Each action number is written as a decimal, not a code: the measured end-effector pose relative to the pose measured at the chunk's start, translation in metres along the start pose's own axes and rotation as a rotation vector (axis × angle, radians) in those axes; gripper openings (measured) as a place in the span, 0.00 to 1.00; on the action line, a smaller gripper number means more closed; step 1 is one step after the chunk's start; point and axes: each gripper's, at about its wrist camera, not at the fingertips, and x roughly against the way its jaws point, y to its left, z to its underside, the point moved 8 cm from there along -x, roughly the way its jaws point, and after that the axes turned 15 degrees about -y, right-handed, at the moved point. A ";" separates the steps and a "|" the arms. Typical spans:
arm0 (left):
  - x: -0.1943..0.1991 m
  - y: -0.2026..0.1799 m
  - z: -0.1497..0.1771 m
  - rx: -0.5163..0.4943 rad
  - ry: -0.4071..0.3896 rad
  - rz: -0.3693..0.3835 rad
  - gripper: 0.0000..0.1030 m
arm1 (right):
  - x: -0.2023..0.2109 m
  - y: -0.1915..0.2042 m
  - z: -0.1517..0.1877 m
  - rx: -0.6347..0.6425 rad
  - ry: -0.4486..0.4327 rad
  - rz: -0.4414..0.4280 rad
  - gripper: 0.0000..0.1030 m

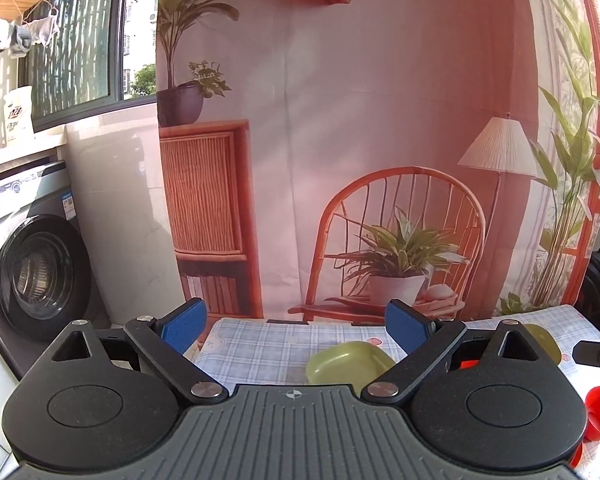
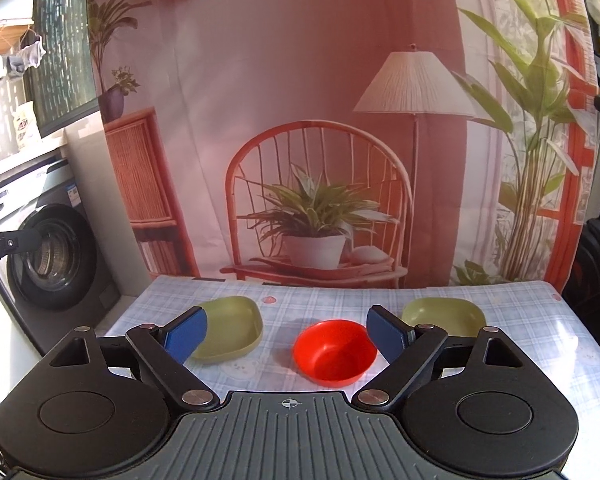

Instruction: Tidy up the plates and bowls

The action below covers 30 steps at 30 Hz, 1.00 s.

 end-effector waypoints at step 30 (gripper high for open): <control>-0.209 0.022 0.229 0.351 0.451 0.029 0.68 | -0.301 0.044 0.151 0.015 0.518 0.058 0.41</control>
